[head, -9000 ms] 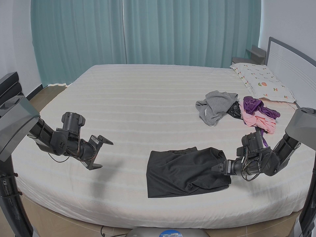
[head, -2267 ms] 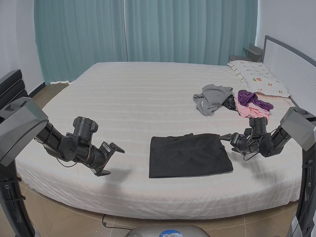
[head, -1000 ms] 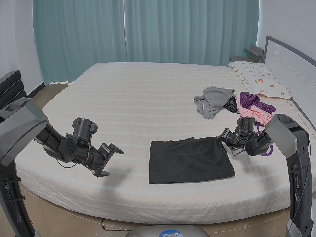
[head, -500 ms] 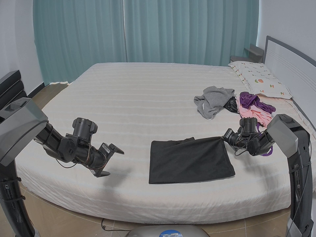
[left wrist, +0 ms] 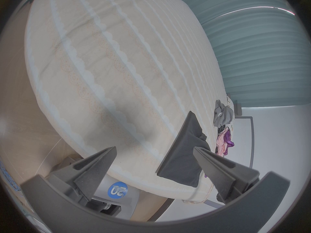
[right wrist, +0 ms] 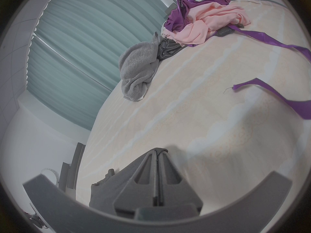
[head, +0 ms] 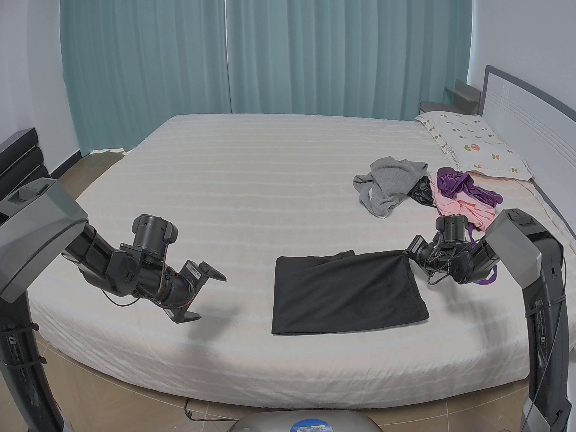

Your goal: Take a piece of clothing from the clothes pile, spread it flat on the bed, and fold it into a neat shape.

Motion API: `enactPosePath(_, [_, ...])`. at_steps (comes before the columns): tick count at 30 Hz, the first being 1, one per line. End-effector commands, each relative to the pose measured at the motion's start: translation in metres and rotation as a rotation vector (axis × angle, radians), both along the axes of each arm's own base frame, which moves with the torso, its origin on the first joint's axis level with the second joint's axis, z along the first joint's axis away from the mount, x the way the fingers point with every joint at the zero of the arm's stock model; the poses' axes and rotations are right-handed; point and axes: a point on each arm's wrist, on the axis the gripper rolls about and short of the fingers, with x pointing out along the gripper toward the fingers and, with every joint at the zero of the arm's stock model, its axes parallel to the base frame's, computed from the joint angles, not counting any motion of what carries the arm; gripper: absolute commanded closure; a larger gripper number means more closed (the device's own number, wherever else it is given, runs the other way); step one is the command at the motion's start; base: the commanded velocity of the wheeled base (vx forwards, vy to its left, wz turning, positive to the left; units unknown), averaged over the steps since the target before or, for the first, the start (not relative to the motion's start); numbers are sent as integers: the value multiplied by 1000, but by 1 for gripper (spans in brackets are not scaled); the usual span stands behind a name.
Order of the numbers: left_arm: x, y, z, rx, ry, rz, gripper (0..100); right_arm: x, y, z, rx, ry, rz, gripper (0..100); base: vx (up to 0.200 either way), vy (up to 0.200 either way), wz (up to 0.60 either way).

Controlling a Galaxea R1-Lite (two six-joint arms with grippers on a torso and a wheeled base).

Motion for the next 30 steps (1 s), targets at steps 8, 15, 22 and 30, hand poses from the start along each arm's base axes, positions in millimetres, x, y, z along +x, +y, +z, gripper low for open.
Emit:
enactPosePath(8, [3, 0, 3, -6, -6, 8, 0, -11, -5, 25, 18, -17, -4, 0, 0, 0, 0])
enactPosePath(15, [1, -9, 7, -25, -6, 8, 0, -16, -6, 28, 17, -10, -7, 0, 0, -57, 0])
enactPosePath(22, [1, -16, 8, -28, -14, -9, 0, -18, -4, 25, 9, 1, 0, 0, 0, -200, 0])
enactPosePath(30, [14, -23, 8, -31, -40, -16, 0, -24, 11, 22, 16, 23, 31, 0, 0, -200, 0])
